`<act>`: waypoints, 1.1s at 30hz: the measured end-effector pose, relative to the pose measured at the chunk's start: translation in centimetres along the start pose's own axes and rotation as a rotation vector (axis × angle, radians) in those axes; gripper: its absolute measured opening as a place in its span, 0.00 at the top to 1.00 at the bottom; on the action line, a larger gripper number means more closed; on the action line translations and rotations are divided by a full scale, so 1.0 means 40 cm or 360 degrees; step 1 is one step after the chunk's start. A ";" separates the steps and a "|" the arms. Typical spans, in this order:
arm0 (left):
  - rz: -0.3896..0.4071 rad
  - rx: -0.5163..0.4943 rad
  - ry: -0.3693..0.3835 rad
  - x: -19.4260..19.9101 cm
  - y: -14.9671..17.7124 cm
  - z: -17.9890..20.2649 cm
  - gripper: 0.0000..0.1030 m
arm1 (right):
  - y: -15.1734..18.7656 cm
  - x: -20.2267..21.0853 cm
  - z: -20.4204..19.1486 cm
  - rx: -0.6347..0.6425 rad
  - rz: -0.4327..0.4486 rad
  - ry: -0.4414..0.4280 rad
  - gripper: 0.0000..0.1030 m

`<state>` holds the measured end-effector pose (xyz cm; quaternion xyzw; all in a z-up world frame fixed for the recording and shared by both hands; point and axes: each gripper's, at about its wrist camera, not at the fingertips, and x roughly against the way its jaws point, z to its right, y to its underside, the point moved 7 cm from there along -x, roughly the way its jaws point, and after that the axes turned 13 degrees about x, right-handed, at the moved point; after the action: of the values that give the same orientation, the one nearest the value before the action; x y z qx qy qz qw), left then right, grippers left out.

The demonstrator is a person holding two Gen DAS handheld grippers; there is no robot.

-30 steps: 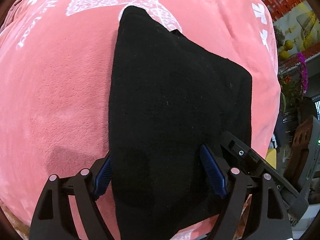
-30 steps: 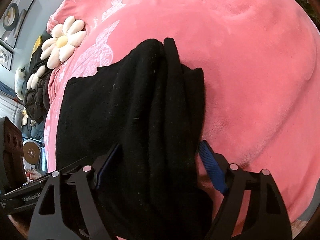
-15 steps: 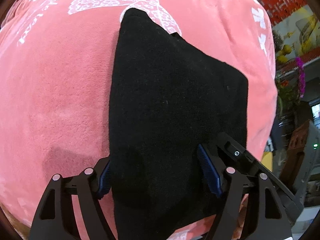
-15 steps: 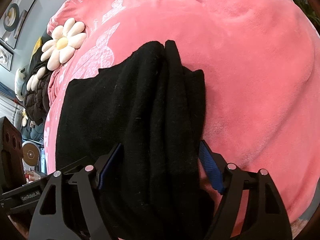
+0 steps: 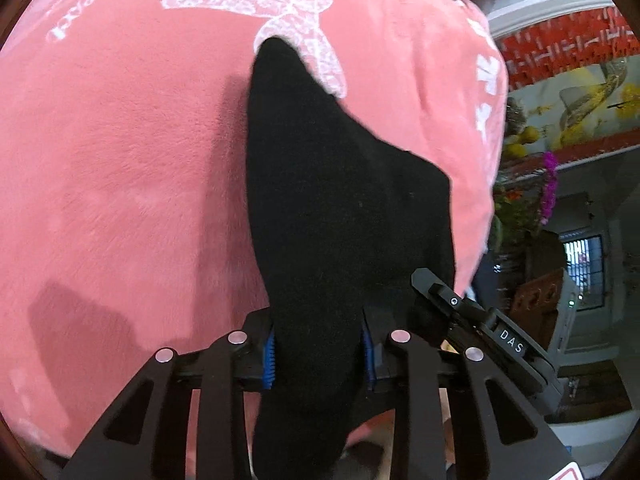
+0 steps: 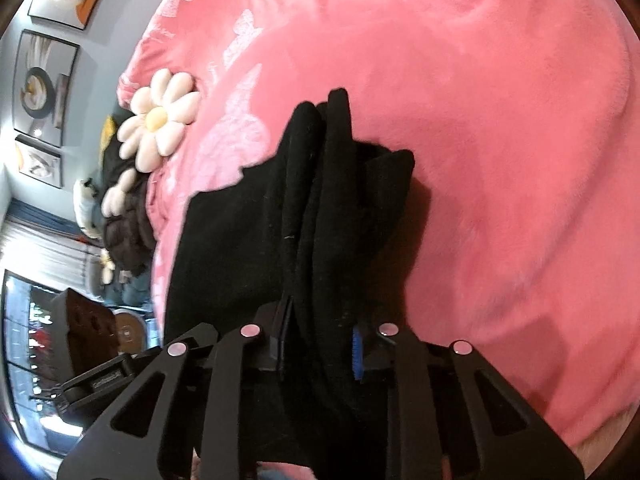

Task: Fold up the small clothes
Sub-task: 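Lift the hem with both tools and fold it over toward the collar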

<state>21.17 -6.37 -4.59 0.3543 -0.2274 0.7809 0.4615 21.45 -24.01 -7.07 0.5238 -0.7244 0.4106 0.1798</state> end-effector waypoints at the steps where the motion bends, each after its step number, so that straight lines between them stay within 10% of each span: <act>1: -0.0013 0.0001 -0.0002 0.010 0.008 -0.004 0.73 | 0.024 0.004 -0.006 -0.0014 -0.0028 -0.0009 0.79; 10: -0.0007 0.0036 -0.0247 -0.024 0.050 -0.108 0.40 | 0.076 -0.053 0.029 -0.0060 -0.0164 0.0178 0.47; 12: -0.0051 0.0101 -0.0226 -0.033 0.051 -0.118 0.40 | 0.088 -0.072 0.033 -0.0099 -0.0204 0.0124 0.48; 14: -0.0097 0.0139 -0.0189 -0.040 0.057 -0.119 0.43 | 0.097 -0.078 0.028 -0.0131 -0.0196 0.0065 0.71; 17: -0.0084 0.0081 -0.0171 -0.022 0.066 -0.102 0.67 | 0.082 -0.048 0.001 -0.0019 -0.0153 0.0129 0.82; 33: 0.0264 -0.0232 -0.0030 0.300 0.048 0.019 0.72 | -0.001 0.121 -0.329 0.0400 0.0193 0.0163 0.83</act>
<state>15.86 -1.07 5.01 0.3070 -0.3164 0.7944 0.4177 17.37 -16.66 4.17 0.4760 -0.6873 0.5344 0.1243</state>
